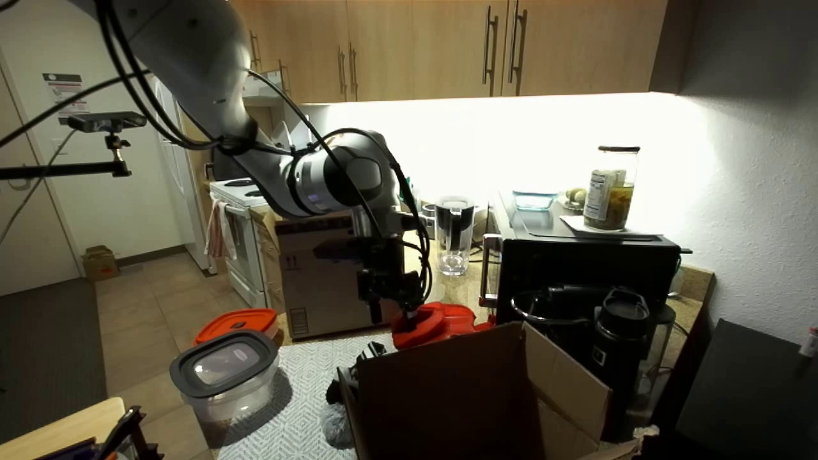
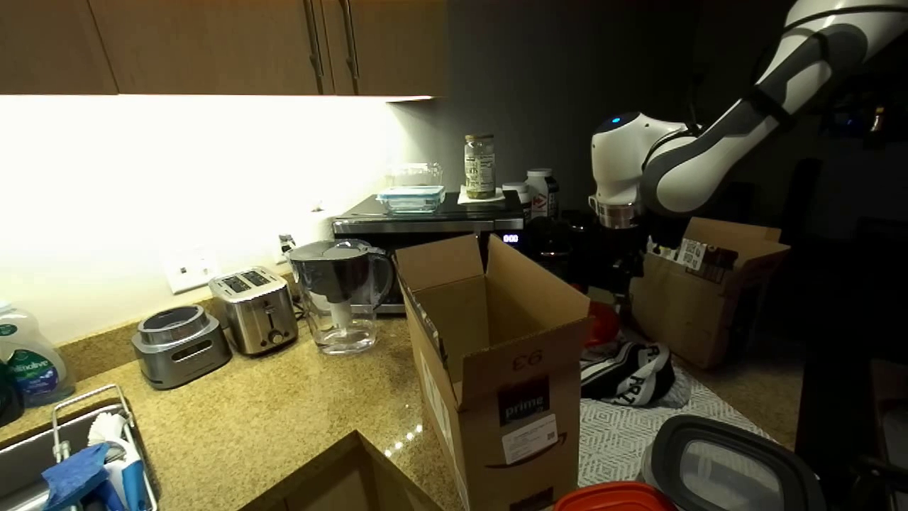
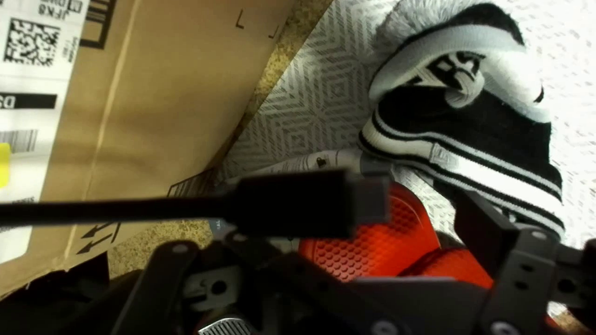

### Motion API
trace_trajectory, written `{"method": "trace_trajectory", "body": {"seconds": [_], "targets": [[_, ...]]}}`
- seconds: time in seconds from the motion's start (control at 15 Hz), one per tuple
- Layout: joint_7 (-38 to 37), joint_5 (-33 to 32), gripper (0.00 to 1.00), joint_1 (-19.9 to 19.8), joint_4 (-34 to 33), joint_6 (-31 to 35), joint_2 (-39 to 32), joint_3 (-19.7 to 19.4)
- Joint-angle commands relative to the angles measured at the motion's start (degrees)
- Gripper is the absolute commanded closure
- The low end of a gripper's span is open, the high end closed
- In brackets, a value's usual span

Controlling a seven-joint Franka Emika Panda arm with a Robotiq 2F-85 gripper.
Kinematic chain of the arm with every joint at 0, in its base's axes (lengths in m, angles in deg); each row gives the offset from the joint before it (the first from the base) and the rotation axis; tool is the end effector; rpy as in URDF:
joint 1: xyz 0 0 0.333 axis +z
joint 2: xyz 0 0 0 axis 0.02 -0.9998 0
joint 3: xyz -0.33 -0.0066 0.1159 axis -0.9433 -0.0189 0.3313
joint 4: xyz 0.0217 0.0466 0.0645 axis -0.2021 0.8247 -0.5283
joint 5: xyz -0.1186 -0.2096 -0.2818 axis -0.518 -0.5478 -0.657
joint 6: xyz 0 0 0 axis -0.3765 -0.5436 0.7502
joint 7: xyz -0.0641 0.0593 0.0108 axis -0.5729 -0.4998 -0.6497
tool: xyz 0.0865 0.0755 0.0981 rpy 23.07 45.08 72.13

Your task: Put the red object into the cardboard box

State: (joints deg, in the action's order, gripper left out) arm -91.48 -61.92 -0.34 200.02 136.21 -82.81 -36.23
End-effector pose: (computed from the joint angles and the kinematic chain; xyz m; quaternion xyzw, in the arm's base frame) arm 0.5282 -0.0327 0.2845 0.9886 0.0087 -0.0411 0.1442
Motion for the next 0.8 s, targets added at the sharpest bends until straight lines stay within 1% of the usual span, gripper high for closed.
{"method": "trace_trajectory", "body": {"seconds": [0.0,0.27,0.53,0.73], "targets": [[-2.16,0.27,0.0,0.94,-2.44,1.81,-1.91,-0.49],[-3.59,2.67,0.0,1.28,-4.83,2.65,-3.89,-0.35],[-3.57,7.75,0.0,1.75,-7.93,2.79,-6.96,0.38],[-4.32,10.22,0.0,2.79,-10.96,3.43,-10.05,0.4]]}}
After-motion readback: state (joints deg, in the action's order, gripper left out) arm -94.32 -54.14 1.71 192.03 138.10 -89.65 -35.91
